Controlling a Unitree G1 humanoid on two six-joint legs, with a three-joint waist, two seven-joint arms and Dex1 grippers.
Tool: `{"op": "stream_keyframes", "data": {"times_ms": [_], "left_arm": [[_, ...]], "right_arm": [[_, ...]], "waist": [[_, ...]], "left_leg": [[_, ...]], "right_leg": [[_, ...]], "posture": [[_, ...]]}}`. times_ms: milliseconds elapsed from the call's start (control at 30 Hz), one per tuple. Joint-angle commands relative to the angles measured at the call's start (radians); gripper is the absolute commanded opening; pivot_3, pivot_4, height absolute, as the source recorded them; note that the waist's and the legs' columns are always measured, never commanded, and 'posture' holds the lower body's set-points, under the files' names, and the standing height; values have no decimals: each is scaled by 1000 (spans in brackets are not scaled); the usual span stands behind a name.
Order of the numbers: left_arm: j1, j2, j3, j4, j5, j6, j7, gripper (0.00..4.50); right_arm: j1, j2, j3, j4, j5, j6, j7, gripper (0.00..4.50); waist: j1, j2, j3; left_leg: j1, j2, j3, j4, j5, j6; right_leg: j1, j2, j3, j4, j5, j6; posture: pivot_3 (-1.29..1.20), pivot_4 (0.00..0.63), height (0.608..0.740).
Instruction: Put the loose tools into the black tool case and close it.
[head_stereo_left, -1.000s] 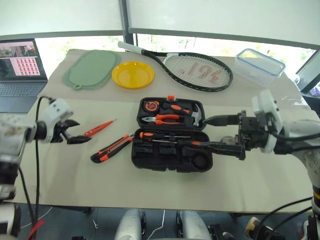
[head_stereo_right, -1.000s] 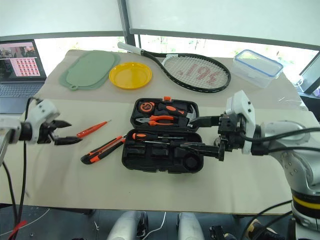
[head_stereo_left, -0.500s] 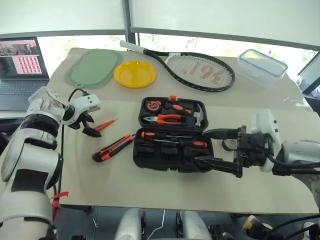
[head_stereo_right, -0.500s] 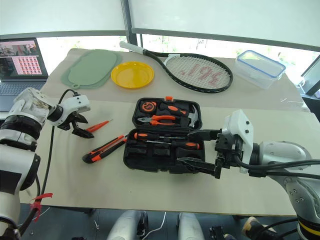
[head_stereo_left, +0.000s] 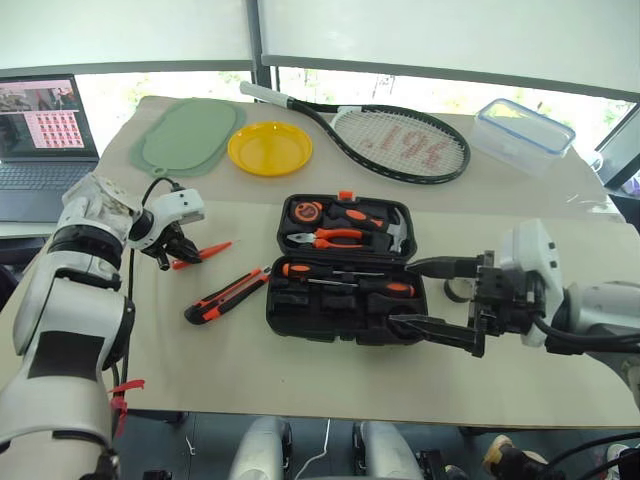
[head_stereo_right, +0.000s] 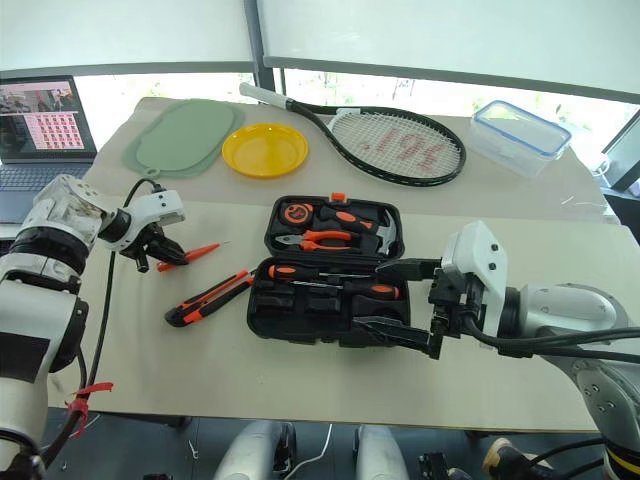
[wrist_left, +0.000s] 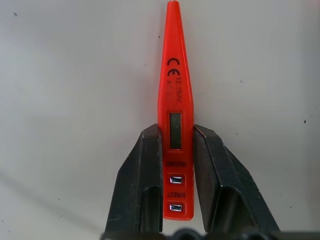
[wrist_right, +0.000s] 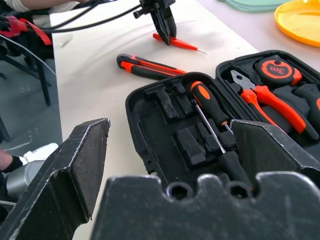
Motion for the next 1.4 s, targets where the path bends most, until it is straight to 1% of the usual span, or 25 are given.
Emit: {"op": "stream_keyframes", "data": {"times_ms": [33, 133, 233, 333, 433, 567, 700, 900, 967, 1133, 1267, 1400], "left_arm": [[-23, 21, 53, -122, -47, -56, -52, 420], [-13, 7, 79, -333, -95, -67, -97, 420], [51, -8, 81, -598, -182, 28, -204, 420], [124, -41, 55, -807, -209, 132, -208, 420], [166, -91, 35, -911, -215, 227, -169, 420], [203, -113, -29, -994, -210, 316, -181, 420], [231, -112, -83, -1042, -210, 360, -196, 420], [227, -135, -137, -1053, -205, 416, -183, 420], [226, -135, -155, -1047, -196, 415, -182, 420], [224, -164, -189, -985, -159, 343, -131, 420], [217, -197, -201, -951, -147, 345, -109, 420], [214, -187, -220, -952, -139, 363, -128, 420]], "right_arm": [[13, -21, -50, -18, 19, -22, 3, 4500], [47, -35, -77, -28, 42, -13, 5, 4500], [73, -42, -92, -34, 57, -12, 7, 4500], [82, -43, -84, -32, 62, -20, 0, 4500], [70, -27, -68, -24, 73, -22, -21, 4500], [50, -9, -64, -19, 107, -11, -54, 4500], [65, 2, -73, -24, 135, -10, -87, 4500], [91, 13, -66, -38, 141, -19, -128, 4500], [95, 14, -65, -41, 141, -21, -138, 4500], [101, 17, -70, -46, 150, -24, -155, 4500], [102, 19, -71, -47, 148, -26, -166, 4500], [106, 20, -68, -55, 147, -28, -176, 4500]], "waist": [[2, -1, 1], [5, -1, 1], [6, -1, 1], [0, 0, 0], [-1, 0, 0], [-5, 0, 0], [-2, 0, 0], [3, 0, 0], [3, 0, 0], [2, 0, 0], [3, 0, 0], [2, 0, 0]], "left_leg": [[-1, 0, -1, 1, 0, 0], [-5, 1, -4, 4, 0, 0], [-6, 0, -6, 5, 0, 1], [-5, 0, -5, 5, -1, 2], [-4, 0, -5, 6, -1, 2], [-4, -1, -5, 7, -1, 2], [-4, -1, -5, 7, -1, 2], [-4, -1, -6, 11, -1, 3], [-4, -1, -6, 11, -2, 3], [-4, -1, -6, 11, -2, 3], [-4, -1, -6, 12, -2, 3], [-4, -1, -6, 12, -2, 3]], "right_leg": [[0, 0, -1, 0, 0, 0], [-1, -1, -3, 0, 0, 1], [0, -1, -3, 1, 1, 2], [2, -1, -2, 1, 2, 3], [2, 0, -1, 0, 2, 3], [1, 1, 0, 0, 2, 3], [1, 1, 1, 0, 2, 3], [2, 1, 0, 1, 2, 3], [2, 1, 0, 1, 2, 4], [2, 1, 1, 1, 2, 4], [2, 1, 1, 1, 2, 4], [2, 1, 1, 1, 2, 4]], "posture": [[0, 150, 738], [0, 150, 738], [0, 150, 738], [0, 150, 738], [0, 150, 738], [0, 150, 738], [0, 150, 738], [0, 150, 738], [0, 150, 738], [0, 150, 738], [0, 150, 738], [0, 150, 738]]}}
